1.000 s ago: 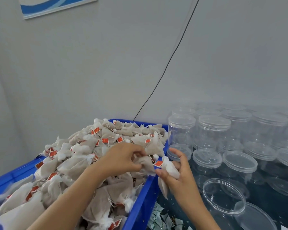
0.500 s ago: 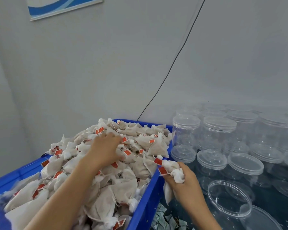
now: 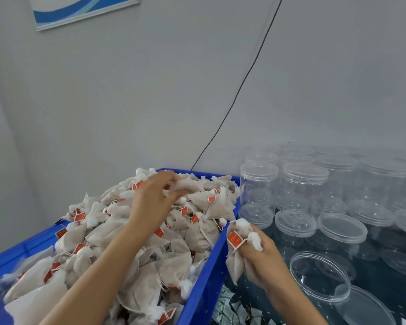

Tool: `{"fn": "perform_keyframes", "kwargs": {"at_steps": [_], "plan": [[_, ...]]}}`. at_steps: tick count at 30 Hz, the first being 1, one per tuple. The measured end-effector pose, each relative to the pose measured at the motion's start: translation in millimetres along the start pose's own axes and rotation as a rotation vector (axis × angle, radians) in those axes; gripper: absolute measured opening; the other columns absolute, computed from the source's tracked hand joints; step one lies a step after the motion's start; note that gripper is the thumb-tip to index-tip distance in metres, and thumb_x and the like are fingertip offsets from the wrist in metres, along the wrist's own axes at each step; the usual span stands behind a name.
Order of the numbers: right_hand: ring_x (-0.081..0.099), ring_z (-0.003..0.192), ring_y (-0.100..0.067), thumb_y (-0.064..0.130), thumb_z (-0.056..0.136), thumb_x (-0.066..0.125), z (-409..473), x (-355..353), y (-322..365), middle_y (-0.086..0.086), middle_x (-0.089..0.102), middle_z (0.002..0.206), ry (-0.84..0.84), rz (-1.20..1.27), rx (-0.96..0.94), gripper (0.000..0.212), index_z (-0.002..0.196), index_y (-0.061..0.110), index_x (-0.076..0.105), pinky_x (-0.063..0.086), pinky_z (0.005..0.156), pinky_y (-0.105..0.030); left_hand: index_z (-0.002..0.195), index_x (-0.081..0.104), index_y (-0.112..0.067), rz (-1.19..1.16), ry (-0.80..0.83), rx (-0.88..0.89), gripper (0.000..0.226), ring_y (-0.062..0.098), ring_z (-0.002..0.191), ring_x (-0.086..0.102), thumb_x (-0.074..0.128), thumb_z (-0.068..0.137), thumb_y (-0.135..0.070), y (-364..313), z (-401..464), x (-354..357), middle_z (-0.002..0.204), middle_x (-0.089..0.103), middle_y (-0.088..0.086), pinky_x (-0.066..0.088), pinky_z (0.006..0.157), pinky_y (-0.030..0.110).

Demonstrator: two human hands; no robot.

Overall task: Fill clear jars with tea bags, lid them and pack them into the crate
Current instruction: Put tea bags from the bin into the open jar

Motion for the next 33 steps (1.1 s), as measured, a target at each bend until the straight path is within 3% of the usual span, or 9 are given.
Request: {"fn": "perform_keyframes", "kwargs": {"at_steps": [4,6,8,11,13,16,21,27,33], "plan": [[0.071,0.09,-0.013,0.036,0.064,0.083,-5,13,3,-0.006,0.074,0.098,0.148,0.17,0.043,0.035,0.094,0.02,0.073,0.055,0.069,-0.019,0.081,0.067,-0.009,-0.119,0.326,0.349,0.013,0.009,0.09,0.062,0.072,0.079,0.003,-52,-25,52,0.094,0.065,-0.003,0.051,0.078,0.022],[0.068,0.103,-0.015,0.034,0.07,0.081,-9,23,6,-0.006,0.072,0.109,0.234,0.228,0.04,0.042,0.105,0.014,0.068,0.055,0.075,-0.019,0.081,0.066,-0.013,-0.192,0.471,0.334,0.009,0.006,0.094,0.061,0.072,0.08,-0.007,-58,-38,74,0.098,0.065,-0.005,0.051,0.083,0.02],[0.069,0.097,-0.011,0.031,0.07,0.081,-9,27,10,-0.002,0.074,0.104,0.238,0.206,0.001,0.033,0.1,0.022,0.073,0.054,0.072,-0.018,0.092,0.064,-0.018,-0.282,0.594,0.272,0.015,0.005,0.101,0.06,0.073,0.081,-0.011,-57,-44,89,0.106,0.063,-0.009,0.049,0.085,0.017],[0.066,0.084,-0.009,0.019,0.076,0.077,-5,17,24,0.003,0.072,0.089,0.121,-0.113,-0.194,0.014,0.087,0.025,0.073,0.05,0.071,-0.017,0.125,0.049,-0.027,-0.278,0.683,0.082,0.047,0.004,0.111,0.056,0.066,0.086,-0.006,-28,-38,96,0.122,0.053,-0.012,0.05,0.091,0.018],[0.063,0.081,-0.006,0.008,0.082,0.069,-7,13,30,0.005,0.068,0.087,0.09,-0.329,-0.303,0.018,0.085,0.026,0.068,0.048,0.072,-0.017,0.126,0.044,-0.025,0.035,0.524,-0.018,0.044,0.008,0.107,0.054,0.056,0.089,-0.004,6,-25,80,0.123,0.051,-0.008,0.049,0.089,0.025],[0.061,0.082,-0.007,0.013,0.077,0.063,-9,9,34,0.009,0.064,0.091,0.052,-0.531,-0.379,0.02,0.089,0.029,0.064,0.049,0.071,-0.02,0.12,0.047,-0.018,0.671,0.421,-0.133,0.026,0.016,0.105,0.05,0.048,0.097,-0.031,45,-19,62,0.121,0.053,0.0,0.042,0.086,0.026],[0.058,0.087,-0.004,0.01,0.076,0.062,-9,10,36,0.018,0.057,0.097,0.015,-0.727,-0.455,0.031,0.088,0.037,0.059,0.051,0.073,-0.027,0.122,0.051,-0.016,0.951,0.459,-0.211,0.047,0.022,0.112,0.055,0.047,0.094,-0.055,59,-19,71,0.117,0.062,0.002,0.036,0.102,0.037],[0.059,0.087,-0.003,0.008,0.078,0.063,-14,6,47,0.018,0.059,0.097,-0.012,-0.717,-0.488,0.028,0.088,0.034,0.06,0.049,0.072,-0.022,0.097,0.059,-0.019,0.488,0.309,-0.27,0.016,0.013,0.083,0.056,0.064,0.089,-0.032,52,-14,56,0.089,0.06,-0.006,0.039,0.066,0.024],[0.059,0.085,-0.006,-0.001,0.077,0.062,-24,-12,82,0.016,0.061,0.093,-0.04,-0.69,-0.534,0.034,0.087,0.031,0.062,0.045,0.07,-0.014,0.087,0.06,-0.018,-0.263,0.145,-0.308,0.023,0.012,0.08,0.064,0.079,0.075,-0.011,17,-10,45,0.087,0.067,-0.003,0.049,0.067,0.018]]}}
Point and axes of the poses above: each hand's wrist, its own z-axis towards the middle knuckle, its own x-axis out of the palm, y = z × x, the point moved 10 cm from there along z, towards the middle knuckle
